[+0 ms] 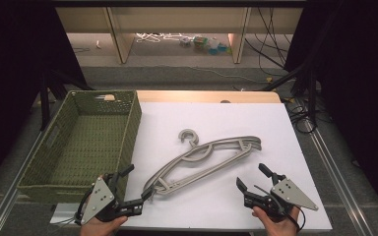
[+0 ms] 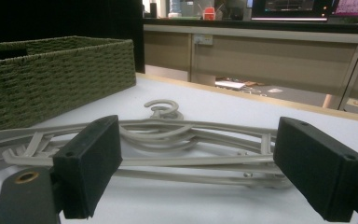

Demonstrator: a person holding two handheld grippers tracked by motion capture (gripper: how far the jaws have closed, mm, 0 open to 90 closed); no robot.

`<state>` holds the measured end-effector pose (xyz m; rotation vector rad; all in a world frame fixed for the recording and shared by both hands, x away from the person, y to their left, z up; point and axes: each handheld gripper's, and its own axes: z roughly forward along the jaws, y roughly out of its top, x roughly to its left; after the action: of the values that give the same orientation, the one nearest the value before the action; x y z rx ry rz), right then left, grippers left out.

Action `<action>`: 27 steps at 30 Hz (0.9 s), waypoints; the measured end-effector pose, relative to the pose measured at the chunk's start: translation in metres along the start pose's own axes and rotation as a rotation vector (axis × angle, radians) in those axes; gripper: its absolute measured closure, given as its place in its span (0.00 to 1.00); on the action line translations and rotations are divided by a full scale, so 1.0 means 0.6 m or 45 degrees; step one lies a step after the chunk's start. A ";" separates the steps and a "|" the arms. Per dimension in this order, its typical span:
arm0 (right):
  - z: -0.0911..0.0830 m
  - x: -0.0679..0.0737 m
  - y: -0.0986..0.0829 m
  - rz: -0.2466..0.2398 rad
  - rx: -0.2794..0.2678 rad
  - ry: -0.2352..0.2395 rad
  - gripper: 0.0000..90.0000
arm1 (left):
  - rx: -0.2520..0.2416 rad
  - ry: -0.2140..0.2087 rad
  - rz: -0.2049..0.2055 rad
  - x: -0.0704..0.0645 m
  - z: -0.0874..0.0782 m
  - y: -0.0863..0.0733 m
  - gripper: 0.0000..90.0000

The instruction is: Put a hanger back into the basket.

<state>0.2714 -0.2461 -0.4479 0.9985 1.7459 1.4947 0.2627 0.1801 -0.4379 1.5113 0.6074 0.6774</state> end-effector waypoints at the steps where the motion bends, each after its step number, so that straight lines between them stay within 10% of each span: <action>1: 0.000 0.000 0.000 0.001 -0.002 -0.004 0.17 | -0.003 -0.001 -0.006 -0.001 0.000 0.000 0.18; 27: 0.001 -0.004 -0.002 0.015 0.029 0.019 0.18 | 0.148 -0.111 0.037 -0.014 0.069 0.065 0.18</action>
<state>0.2733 -0.2480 -0.4495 1.0134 1.7737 1.4964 0.2863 0.1437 -0.4003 1.6518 0.5679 0.6034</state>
